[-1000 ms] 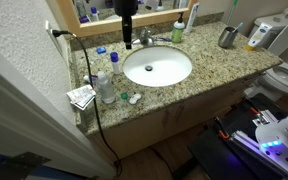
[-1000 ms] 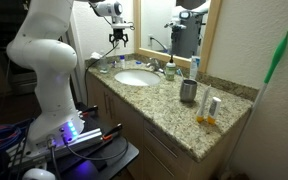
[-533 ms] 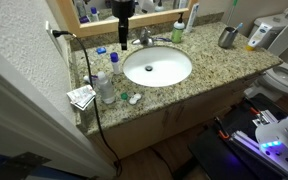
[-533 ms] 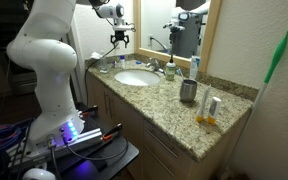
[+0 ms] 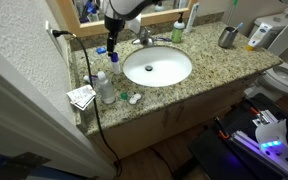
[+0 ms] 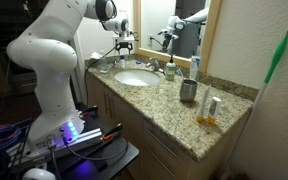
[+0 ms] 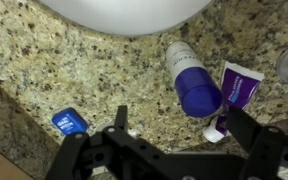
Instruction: Move the white bottle with a blue lid to the right side of the sink counter
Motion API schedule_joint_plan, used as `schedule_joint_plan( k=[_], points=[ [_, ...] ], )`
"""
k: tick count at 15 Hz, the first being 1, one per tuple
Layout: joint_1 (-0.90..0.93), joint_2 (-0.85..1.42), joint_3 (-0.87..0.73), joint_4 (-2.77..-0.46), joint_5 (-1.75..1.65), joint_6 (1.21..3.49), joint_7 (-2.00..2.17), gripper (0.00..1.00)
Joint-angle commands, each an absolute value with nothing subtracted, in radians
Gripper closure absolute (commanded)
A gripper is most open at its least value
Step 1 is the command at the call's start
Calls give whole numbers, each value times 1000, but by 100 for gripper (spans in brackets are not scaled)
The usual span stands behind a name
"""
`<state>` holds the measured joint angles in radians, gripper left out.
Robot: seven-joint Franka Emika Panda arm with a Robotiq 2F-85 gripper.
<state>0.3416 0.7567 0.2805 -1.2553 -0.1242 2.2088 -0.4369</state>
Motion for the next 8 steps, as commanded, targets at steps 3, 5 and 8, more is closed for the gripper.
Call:
schedule_joint_plan(
  k=[3,5,8],
  points=[
    [346,775,286,-1244,-120,2208,-437,0],
    [346,779,285,-1242,-116,2201,-429,0],
    [346,794,287,-1243,-110,2163,-423,0]
  ],
)
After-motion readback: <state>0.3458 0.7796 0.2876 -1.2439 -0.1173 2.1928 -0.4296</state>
